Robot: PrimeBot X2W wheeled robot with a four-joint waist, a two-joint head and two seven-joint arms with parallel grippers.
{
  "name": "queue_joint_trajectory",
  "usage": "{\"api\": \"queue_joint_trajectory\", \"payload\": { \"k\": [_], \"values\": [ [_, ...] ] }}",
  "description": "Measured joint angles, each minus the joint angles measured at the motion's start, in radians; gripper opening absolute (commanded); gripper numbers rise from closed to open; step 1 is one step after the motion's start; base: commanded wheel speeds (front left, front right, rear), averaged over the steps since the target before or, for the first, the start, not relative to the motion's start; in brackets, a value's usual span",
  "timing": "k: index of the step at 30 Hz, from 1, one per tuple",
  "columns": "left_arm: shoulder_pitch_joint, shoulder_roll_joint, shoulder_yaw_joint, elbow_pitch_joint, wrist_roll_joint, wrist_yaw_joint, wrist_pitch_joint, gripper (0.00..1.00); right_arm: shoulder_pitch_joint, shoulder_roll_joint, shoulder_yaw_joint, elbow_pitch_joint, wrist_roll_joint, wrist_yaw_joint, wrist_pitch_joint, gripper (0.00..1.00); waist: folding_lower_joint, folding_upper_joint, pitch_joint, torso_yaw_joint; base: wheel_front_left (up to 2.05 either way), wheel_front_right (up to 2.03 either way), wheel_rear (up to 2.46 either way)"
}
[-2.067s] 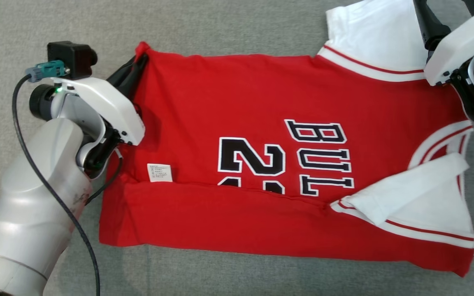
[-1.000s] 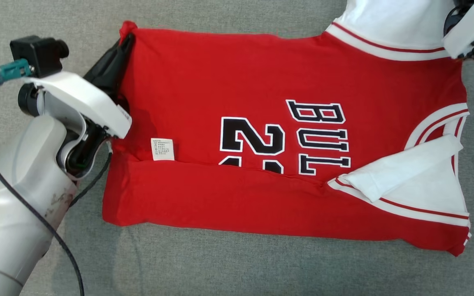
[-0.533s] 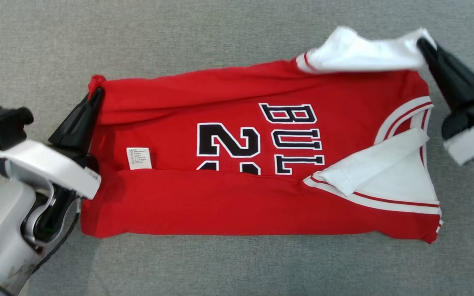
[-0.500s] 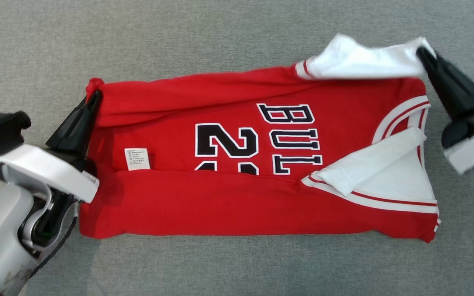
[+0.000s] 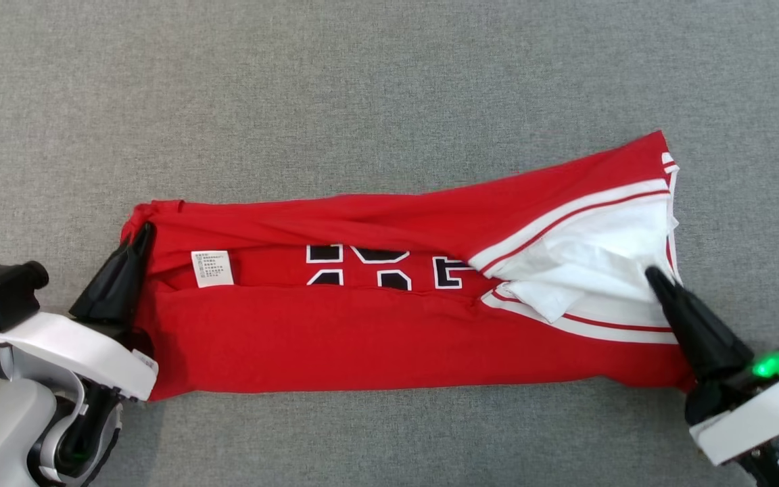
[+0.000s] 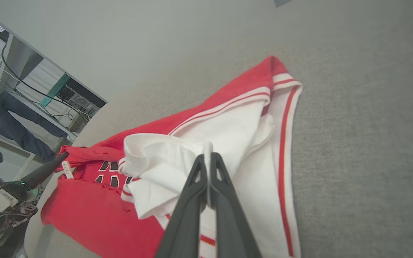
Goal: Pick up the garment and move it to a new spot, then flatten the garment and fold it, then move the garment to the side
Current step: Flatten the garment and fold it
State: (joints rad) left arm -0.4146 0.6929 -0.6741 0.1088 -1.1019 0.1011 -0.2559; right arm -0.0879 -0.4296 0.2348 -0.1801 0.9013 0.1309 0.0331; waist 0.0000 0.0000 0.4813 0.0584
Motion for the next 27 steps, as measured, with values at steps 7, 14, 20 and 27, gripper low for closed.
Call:
{"api": "queue_joint_trajectory", "payload": {
  "k": [7, 14, 20, 27],
  "values": [
    [0.044, -0.033, 0.014, 0.039, 0.017, 0.017, -0.004, 1.0, 0.086, 0.092, -0.054, -0.006, -0.107, 0.0, 0.05, 1.0, 0.0, 0.0, -0.017, -0.008, 0.0, 0.0, 0.0],
    [0.105, -0.151, 0.244, -0.038, 0.207, 0.086, -0.006, 1.0, 0.066, 0.159, -0.136, -0.026, -0.306, 0.0, -0.042, 1.0, 0.0, 0.0, -0.036, -0.014, 0.0, 0.0, 0.0],
    [0.191, -0.291, 0.435, -0.155, 0.443, 0.092, -0.007, 1.0, 0.02, 0.233, -0.225, -0.022, -0.473, 0.0, -0.116, 1.0, 0.0, 0.0, -0.073, -0.013, 0.0, 0.0, 0.0],
    [0.259, -0.394, 0.557, -0.205, 0.644, 0.024, -0.007, 1.0, -0.017, 0.27, -0.272, 0.03, -0.649, 0.0, -0.17, 1.0, 0.0, 0.0, -0.142, -0.003, 0.0, 0.0, 0.0]
  ]
}}
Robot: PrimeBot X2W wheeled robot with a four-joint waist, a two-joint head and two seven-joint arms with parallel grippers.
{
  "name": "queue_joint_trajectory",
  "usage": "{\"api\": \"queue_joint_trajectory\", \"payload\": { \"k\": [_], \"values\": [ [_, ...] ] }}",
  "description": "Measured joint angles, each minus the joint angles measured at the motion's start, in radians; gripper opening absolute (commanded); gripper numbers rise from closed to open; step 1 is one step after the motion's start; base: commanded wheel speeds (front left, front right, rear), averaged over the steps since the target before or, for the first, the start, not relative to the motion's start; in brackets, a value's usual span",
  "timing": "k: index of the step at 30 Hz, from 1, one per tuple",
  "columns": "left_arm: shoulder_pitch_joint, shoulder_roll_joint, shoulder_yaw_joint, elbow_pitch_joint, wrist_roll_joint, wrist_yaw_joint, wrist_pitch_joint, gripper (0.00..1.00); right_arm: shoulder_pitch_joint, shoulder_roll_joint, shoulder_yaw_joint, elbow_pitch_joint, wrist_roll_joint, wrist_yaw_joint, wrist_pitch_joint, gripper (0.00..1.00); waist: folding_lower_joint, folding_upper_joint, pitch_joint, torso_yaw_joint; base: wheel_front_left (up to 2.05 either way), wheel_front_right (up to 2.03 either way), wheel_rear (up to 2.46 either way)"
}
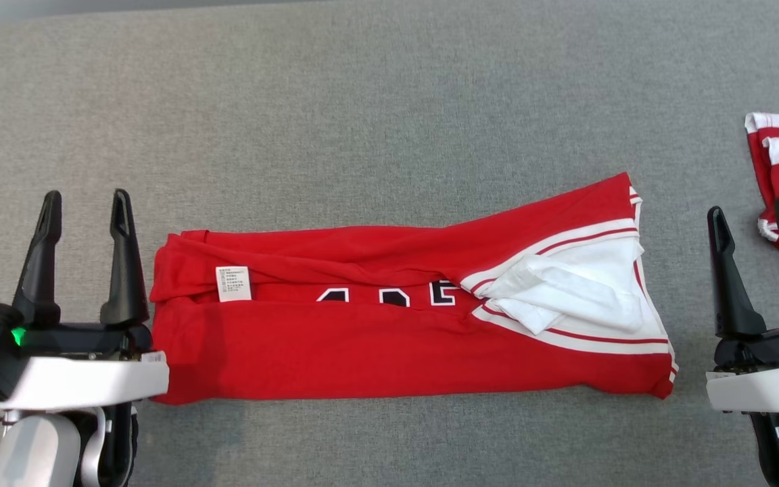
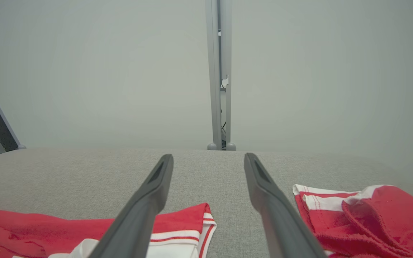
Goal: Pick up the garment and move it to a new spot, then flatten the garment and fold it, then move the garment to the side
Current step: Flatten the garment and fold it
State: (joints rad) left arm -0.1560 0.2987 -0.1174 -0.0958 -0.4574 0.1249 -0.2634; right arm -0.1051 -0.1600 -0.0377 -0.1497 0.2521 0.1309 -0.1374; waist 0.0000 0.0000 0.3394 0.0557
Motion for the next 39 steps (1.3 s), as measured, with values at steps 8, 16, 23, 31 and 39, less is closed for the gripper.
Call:
{"api": "queue_joint_trajectory", "payload": {
  "k": [8, 16, 23, 31, 39],
  "values": [
    [0.067, -0.041, 0.059, 0.049, 0.076, -0.114, 0.0, 1.0, 0.002, -0.003, 0.009, 0.099, -0.053, 0.0, -0.031, 1.0, 0.0, 0.0, -0.063, 0.027, 0.0, 0.0, 0.0],
    [0.09, -0.08, 0.084, 0.101, 0.108, -0.178, 0.0, 1.0, 0.008, -0.007, 0.012, 0.166, -0.052, 0.0, -0.041, 1.0, 0.0, 0.0, -0.102, 0.055, 0.0, 0.0, 0.0],
    [0.08, -0.095, 0.097, 0.126, 0.123, -0.205, 0.0, 1.0, -0.004, -0.027, 0.002, 0.233, -0.041, 0.0, -0.037, 1.0, 0.0, 0.0, -0.102, 0.06, 0.0, 0.0, 0.0],
    [0.041, -0.11, 0.086, 0.141, 0.149, -0.23, 0.0, 1.0, -0.061, -0.024, 0.042, 0.436, -0.012, 0.0, -0.027, 1.0, 0.0001, 0.0, -0.083, 0.081, 0.0, 0.0, 0.0],
    [0.025, -0.126, 0.079, 0.147, 0.159, -0.24, 0.0, 1.0, -0.113, 0.0, 0.119, 0.645, 0.032, 0.0, -0.035, 1.0, 0.0, 0.0, -0.068, 0.101, 0.0, 0.0, 0.0]
  ]
}}
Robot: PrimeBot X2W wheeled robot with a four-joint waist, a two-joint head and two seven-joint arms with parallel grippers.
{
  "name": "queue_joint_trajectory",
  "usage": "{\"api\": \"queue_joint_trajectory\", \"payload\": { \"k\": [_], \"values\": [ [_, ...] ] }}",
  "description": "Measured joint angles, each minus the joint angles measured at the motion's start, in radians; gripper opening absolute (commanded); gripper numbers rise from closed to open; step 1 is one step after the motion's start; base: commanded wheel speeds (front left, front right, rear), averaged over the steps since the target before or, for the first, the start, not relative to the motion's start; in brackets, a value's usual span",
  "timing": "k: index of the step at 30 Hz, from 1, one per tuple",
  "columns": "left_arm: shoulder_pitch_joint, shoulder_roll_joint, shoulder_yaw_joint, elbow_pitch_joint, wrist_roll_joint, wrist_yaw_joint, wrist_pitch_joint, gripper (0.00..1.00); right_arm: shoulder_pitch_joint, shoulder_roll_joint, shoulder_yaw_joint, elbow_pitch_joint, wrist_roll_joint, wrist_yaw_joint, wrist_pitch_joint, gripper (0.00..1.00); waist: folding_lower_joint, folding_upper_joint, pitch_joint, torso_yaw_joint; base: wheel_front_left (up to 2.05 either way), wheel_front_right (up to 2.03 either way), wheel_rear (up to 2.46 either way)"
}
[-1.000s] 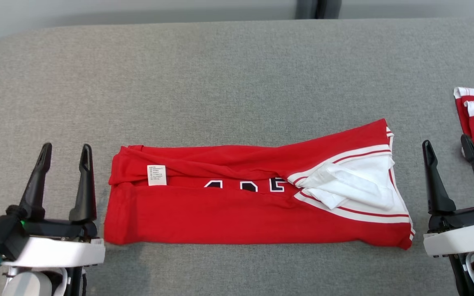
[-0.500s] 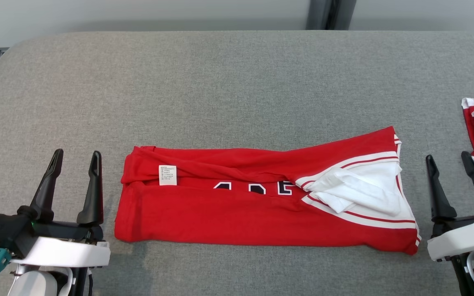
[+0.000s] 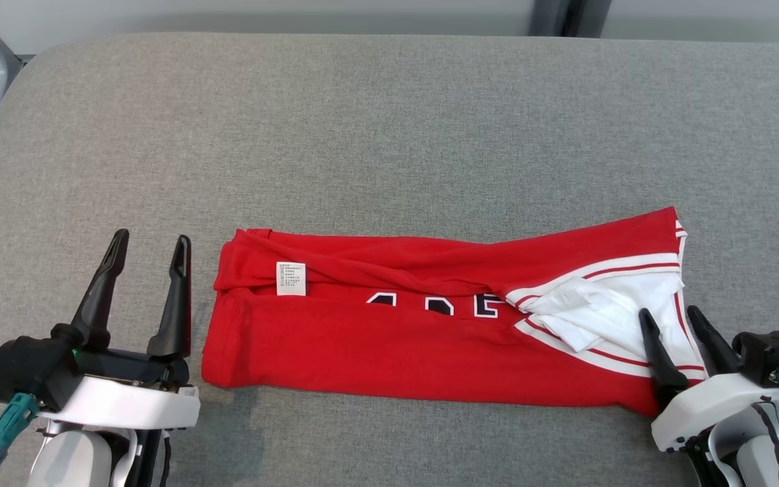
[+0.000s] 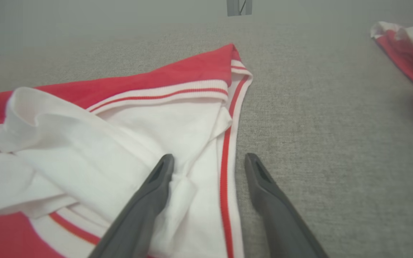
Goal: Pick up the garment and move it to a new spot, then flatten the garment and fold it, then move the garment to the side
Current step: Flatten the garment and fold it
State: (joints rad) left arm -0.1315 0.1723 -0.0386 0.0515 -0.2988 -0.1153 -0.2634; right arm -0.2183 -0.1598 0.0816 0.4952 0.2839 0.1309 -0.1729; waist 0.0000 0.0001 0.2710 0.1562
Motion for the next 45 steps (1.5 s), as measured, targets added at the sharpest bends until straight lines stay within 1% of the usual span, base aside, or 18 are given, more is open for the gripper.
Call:
{"api": "queue_joint_trajectory", "payload": {
  "k": [5, 6, 7, 8, 11, 14, 22, 25, 27, 29, 32, 36, 38, 42, 43, 45],
  "values": [
    [0.0, -0.005, 0.002, 0.004, -0.003, -0.007, 0.0, 1.0, -0.023, 0.008, 0.042, 0.063, 0.04, -0.001, -0.01, 1.0, 0.0, 0.0, 0.001, -0.001, 0.0, 0.0, 0.0],
    [0.0, -0.005, 0.003, 0.005, -0.003, -0.007, 0.0, 1.0, -0.027, 0.008, 0.054, 0.069, 0.051, -0.002, -0.012, 0.58, 0.0, 0.0, 0.001, -0.003, 0.0, 0.0, 0.0],
    [0.0, -0.005, 0.005, 0.005, -0.003, -0.007, 0.0, 1.0, -0.03, 0.008, 0.063, 0.075, 0.058, -0.002, -0.015, 0.25, 0.0, 0.0, 0.001, -0.005, 0.0, 0.0, 0.0],
    [0.0, -0.004, 0.007, 0.006, -0.002, -0.007, 0.0, 1.0, -0.034, 0.008, 0.072, 0.082, 0.065, -0.002, -0.017, 0.0, 0.0, 0.0, 0.001, -0.008, 0.0, 0.0, 0.0],
    [0.0, -0.001, 0.007, 0.009, 0.0, -0.008, 0.0, 1.0, -0.036, 0.012, 0.089, 0.091, 0.083, 0.002, -0.038, 0.0, 0.0, 0.0, -0.001, -0.019, 0.0, 0.0, 0.0],
    [0.0, 0.001, 0.013, 0.008, 0.0, -0.008, 0.0, 1.0, -0.032, 0.006, 0.079, 0.089, 0.089, 0.005, -0.058, 0.0, -0.0001, 0.0, -0.001, -0.033, 0.0, 0.0, 0.0],
    [0.0, 0.002, 0.021, 0.001, 0.0, -0.008, 0.0, 1.0, 0.025, -0.073, -0.036, 0.04, 0.091, 0.004, -0.083, 0.0, 0.0, 0.0, 0.01, -0.067, 0.0, 0.0, 0.0],
    [-0.001, 0.005, 0.025, 0.0, 0.0, -0.011, 0.0, 1.0, 0.031, -0.081, -0.047, 0.021, 0.088, 0.003, -0.083, 0.0, 0.0, 0.0, 0.015, -0.079, 0.0, 0.0, 0.0],
    [-0.002, 0.007, 0.025, 0.0, 0.0, -0.011, 0.0, 1.0, 0.031, -0.079, -0.043, -0.015, 0.084, 0.002, -0.084, 0.0, 0.0, 0.0, 0.017, -0.086, 0.0, 0.0, 0.0],
    [-0.002, 0.009, 0.026, -0.001, 0.0, -0.011, 0.0, 1.0, 0.028, -0.075, -0.03, -0.077, 0.073, 0.0, -0.084, 0.0, 0.0, 0.0, 0.017, -0.092, 0.0, 0.0, 0.0],
    [-0.002, 0.015, 0.03, -0.001, 0.0, -0.011, 0.0, 1.0, 0.028, -0.054, -0.001, -0.2, 0.046, 0.0, -0.078, 0.0, 0.0, 0.0, 0.011, -0.1, 0.0, 0.0, 0.0],
    [-0.001, 0.02, 0.03, 0.0, 0.0, -0.012, 0.0, 1.0, 0.03, -0.009, 0.051, -0.376, 0.011, 0.0, 0.008, 0.0, 0.0, 0.0, -0.002, -0.108, 0.0, 0.0, 0.0],
    [-0.001, 0.021, 0.026, 0.001, 0.0, -0.012, 0.0, 1.0, 0.029, 0.013, 0.102, -0.45, -0.005, 0.0, 0.061, 0.0, 0.0, 0.0, -0.007, -0.106, 0.0, 0.0, 0.0],
    [-0.006, 0.02, 0.012, 0.007, 0.0, -0.012, 0.0, 1.0, 0.008, 0.06, 0.207, -0.539, -0.012, 0.0, 0.141, 0.0, 0.0, 0.0, -0.012, -0.09, 0.0, 0.0, 0.0],
    [-0.013, 0.017, 0.007, 0.009, -0.001, -0.012, 0.0, 1.0, -0.01, 0.081, 0.258, -0.553, -0.006, 0.0, 0.162, 0.0, 0.0, 0.0, -0.015, -0.078, 0.0, 0.0, 0.0],
    [-0.016, 0.013, 0.001, 0.01, -0.002, -0.012, 0.0, 1.0, -0.026, 0.098, 0.308, -0.541, 0.002, 0.0, 0.175, 0.0, 0.0, 0.0, -0.016, -0.065, 0.0, 0.0, 0.0]
  ]
}}
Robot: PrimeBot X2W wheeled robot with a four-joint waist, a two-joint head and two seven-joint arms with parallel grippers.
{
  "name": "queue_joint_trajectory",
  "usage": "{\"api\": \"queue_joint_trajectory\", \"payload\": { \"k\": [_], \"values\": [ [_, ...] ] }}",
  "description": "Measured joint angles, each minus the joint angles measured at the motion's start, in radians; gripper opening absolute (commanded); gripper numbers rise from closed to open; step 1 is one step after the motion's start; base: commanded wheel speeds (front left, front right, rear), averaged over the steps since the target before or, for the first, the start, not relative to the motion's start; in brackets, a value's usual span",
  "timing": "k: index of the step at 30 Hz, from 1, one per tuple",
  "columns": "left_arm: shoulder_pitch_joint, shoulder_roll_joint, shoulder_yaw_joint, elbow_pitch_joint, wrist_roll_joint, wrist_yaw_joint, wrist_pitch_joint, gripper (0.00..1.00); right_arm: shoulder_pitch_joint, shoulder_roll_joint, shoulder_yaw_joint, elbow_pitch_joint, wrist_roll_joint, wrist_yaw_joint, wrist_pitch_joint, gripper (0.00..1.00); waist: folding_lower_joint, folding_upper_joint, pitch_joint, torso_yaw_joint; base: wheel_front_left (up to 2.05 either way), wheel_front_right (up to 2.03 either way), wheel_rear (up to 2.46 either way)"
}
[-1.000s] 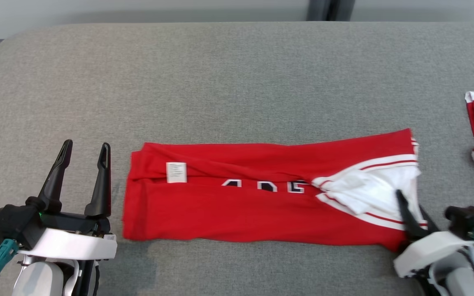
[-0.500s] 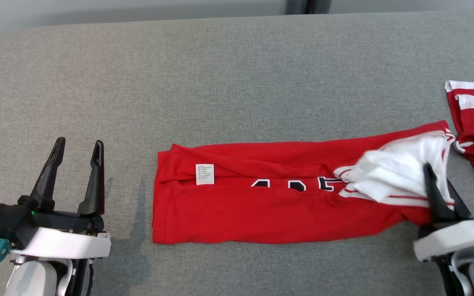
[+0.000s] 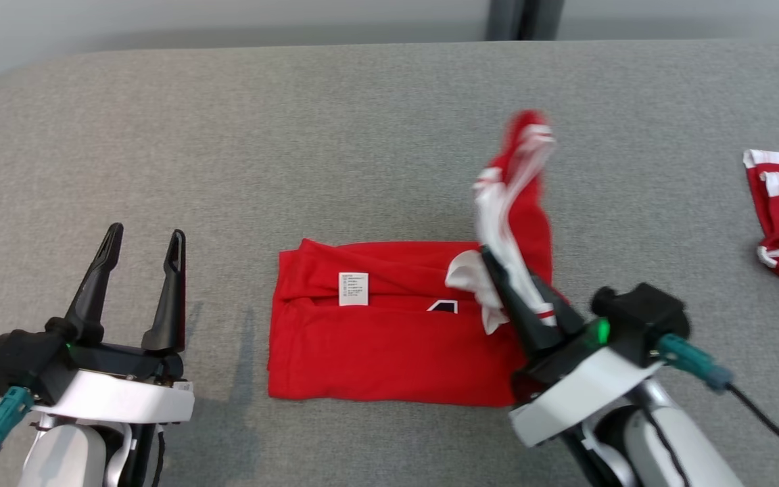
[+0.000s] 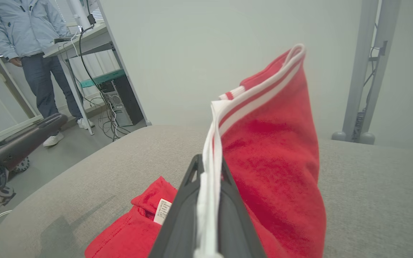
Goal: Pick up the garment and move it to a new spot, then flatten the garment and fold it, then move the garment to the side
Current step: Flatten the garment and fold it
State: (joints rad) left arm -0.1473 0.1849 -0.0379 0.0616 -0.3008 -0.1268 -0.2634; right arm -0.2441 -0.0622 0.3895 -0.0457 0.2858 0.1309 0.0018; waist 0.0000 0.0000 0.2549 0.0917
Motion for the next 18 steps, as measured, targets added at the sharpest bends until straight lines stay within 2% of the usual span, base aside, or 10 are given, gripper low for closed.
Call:
{"api": "queue_joint_trajectory", "payload": {
  "k": [4, 10, 18],
  "values": [
    [-0.001, -0.011, -0.019, 0.006, -0.001, -0.003, 0.0, 1.0, -0.042, 0.009, 0.105, 0.072, 0.044, 0.0, -0.008, 0.0, 0.0, 0.0, 0.001, 0.03, 0.0, 0.0, 0.0],
    [-0.019, -0.023, -0.051, 0.024, -0.008, -0.003, 0.0, 1.0, -0.117, 0.012, 0.257, 0.207, 0.17, 0.0, -0.094, 0.0, 0.0, 0.0, 0.013, 0.074, 0.0, 0.0, 0.0],
    [-0.049, -0.027, -0.087, 0.047, -0.012, -0.003, 0.0, 1.0, -0.232, 0.013, 0.374, 0.401, 0.26, 0.0, -0.173, 0.0, 0.0, 0.0, 0.046, 0.106, 0.0, 0.0, 0.0]
  ]
}}
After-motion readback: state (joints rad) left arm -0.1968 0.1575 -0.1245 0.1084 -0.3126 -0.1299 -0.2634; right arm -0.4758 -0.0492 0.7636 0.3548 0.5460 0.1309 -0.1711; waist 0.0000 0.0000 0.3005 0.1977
